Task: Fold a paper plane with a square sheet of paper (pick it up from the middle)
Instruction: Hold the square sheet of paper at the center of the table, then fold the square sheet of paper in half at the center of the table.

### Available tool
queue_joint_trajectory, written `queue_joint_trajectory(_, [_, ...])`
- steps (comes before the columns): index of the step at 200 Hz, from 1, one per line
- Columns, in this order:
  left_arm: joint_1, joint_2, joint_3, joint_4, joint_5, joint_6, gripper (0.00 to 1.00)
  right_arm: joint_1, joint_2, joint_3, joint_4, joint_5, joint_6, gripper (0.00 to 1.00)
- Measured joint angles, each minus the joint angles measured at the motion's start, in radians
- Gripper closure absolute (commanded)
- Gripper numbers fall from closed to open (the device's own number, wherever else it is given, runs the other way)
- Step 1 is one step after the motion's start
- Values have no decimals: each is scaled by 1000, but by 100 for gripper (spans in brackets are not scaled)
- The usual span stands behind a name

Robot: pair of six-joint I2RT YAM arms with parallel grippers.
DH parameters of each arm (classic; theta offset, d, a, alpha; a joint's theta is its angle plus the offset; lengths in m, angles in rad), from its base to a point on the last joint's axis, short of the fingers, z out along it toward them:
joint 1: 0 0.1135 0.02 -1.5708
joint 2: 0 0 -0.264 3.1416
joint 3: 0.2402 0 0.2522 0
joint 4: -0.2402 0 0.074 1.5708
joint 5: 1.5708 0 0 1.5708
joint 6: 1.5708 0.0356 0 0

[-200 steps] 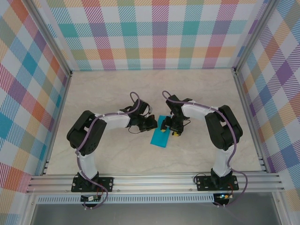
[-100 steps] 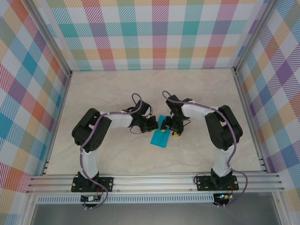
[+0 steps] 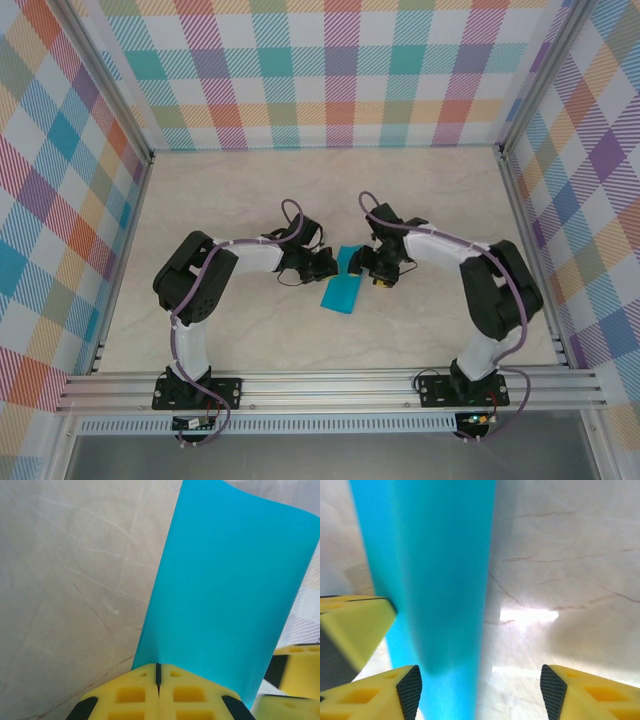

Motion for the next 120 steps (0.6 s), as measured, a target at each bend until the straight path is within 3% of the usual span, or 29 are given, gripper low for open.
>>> queue_joint_trajectory(23, [0,0,-1,1,0,0,100,-33,-129,-90,109,-50,19,72])
queue_joint_trajectory(42, [-3,0,-1,1,0,0,100,-39,-155,-149,229,-129,50,84])
queue_joint_trajectory(69, [-5,0,-1,1,0,0,100,-39,-120,-209,362,-219,89,90])
queue_joint_trajectory(120, [-5,0,-1,1,0,0,100,-39,-74,-242,462,-279,104,89])
